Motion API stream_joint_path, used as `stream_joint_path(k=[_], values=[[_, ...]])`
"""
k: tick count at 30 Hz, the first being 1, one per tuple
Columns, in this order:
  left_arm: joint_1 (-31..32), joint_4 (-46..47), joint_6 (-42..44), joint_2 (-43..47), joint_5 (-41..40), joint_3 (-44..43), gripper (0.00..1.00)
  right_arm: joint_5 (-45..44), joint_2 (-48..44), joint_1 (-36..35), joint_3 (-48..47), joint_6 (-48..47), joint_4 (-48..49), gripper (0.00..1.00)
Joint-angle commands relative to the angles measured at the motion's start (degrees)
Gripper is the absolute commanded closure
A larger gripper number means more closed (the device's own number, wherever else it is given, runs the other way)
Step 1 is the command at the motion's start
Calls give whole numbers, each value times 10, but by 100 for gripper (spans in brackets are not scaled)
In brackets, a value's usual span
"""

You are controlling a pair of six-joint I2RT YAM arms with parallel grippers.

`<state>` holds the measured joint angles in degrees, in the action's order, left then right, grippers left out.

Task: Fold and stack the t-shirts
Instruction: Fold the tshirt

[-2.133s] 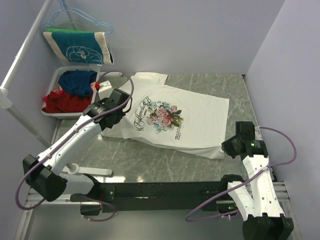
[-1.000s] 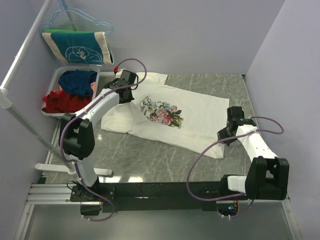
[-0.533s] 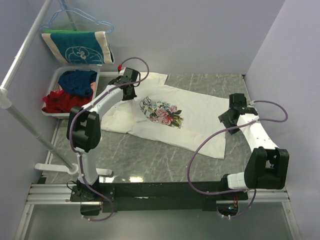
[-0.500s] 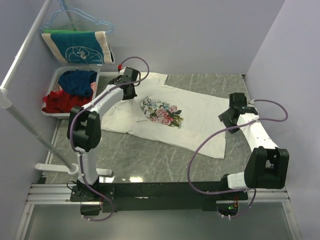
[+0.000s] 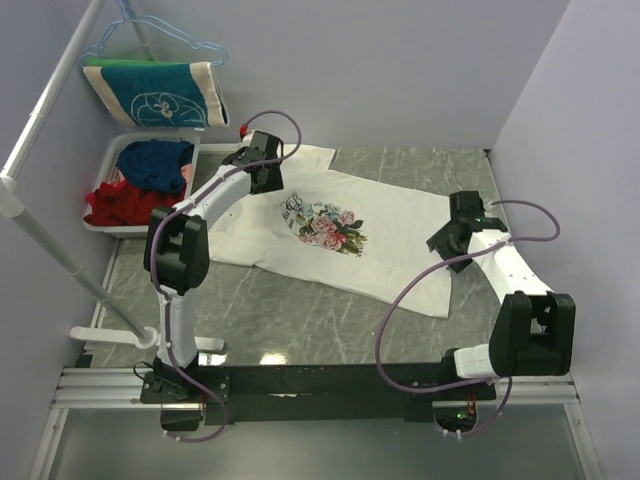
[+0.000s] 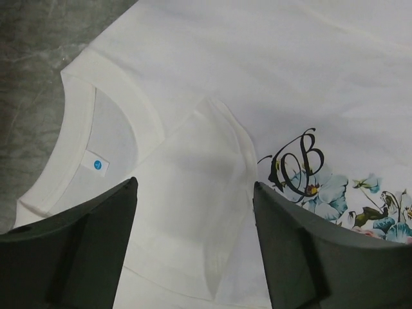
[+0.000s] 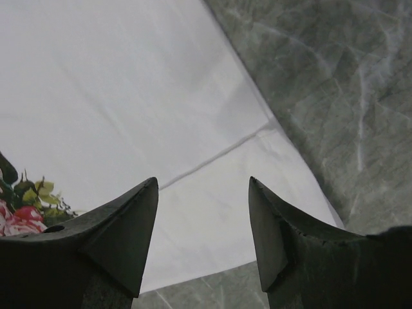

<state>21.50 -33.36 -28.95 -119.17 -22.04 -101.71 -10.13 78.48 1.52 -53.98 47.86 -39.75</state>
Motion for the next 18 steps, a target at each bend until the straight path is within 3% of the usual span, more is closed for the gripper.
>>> stream_joint_path(k=[1, 6, 13, 18], values=[[-1, 23, -6, 48, -16, 23, 25, -3, 23, -50, -32, -37, 19, 35], [-3, -31, -43, 93, -3, 73, 31, 0, 97, -148, -117, -84, 10, 36], [-29, -56, -111, 182, 56, 197, 40, 86, 235, -258, -252, -180, 31, 42], [-48, -57, -131, 202, 100, 238, 43, 154, 310, -299, -328, -223, 68, 45]])
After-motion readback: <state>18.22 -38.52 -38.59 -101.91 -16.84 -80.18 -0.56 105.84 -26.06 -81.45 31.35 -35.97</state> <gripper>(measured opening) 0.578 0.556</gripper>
